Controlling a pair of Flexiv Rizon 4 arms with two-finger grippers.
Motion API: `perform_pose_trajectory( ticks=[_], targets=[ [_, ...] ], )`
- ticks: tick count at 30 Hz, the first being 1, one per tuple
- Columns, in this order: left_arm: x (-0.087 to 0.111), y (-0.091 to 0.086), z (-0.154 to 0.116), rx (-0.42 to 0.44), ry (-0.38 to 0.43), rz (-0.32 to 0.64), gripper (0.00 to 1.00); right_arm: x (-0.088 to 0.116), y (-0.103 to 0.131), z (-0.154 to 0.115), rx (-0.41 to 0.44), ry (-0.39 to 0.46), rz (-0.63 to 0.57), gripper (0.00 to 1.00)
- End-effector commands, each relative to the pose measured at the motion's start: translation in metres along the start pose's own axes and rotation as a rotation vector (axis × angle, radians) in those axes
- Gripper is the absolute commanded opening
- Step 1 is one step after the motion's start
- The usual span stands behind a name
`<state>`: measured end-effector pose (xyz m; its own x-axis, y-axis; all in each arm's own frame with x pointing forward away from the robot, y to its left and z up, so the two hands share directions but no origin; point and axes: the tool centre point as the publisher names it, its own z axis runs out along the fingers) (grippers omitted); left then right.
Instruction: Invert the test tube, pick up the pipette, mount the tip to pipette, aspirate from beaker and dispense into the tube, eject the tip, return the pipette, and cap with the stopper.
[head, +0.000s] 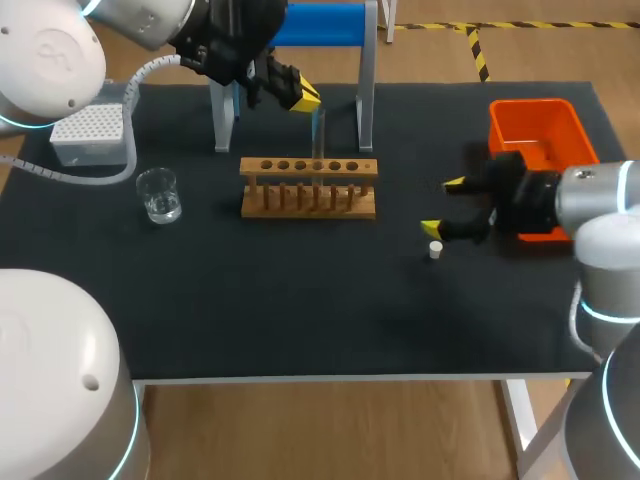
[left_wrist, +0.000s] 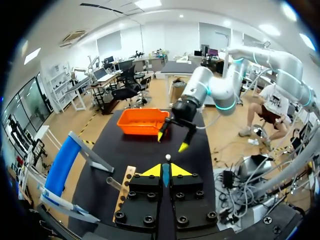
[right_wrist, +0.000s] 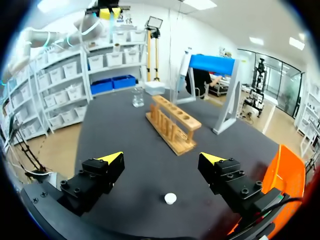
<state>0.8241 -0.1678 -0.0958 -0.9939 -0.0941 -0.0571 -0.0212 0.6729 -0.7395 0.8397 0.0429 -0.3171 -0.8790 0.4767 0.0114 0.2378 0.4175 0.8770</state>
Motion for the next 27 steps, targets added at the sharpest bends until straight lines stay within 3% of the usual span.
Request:
perform_pose_trajectory(
  ticks=[1, 10, 19, 27],
  targets=[
    [-0.001, 0.0, 0.0, -0.002, 0.003, 0.0, 0.0, 0.003, 0.005, -0.053, -0.114, 0.045, -0.007, 1.0],
    [-0.001, 0.0, 0.0, -0.002, 0.003, 0.0, 0.0, 0.02, 0.044, -0.054, -0.201, 0.112, -0.077, 1.0],
    [-0.001, 0.0, 0.0, -0.002, 0.003, 0.0, 0.0, 0.05, 0.086, -0.046, -0.29, 0.193, -0.175, 1.0],
    [-0.001, 0.0, 0.0, -0.002, 0.003, 0.0, 0.0, 0.062, 0.11, -0.031, -0.364, 0.253, -0.203, 1.0]
  ],
)
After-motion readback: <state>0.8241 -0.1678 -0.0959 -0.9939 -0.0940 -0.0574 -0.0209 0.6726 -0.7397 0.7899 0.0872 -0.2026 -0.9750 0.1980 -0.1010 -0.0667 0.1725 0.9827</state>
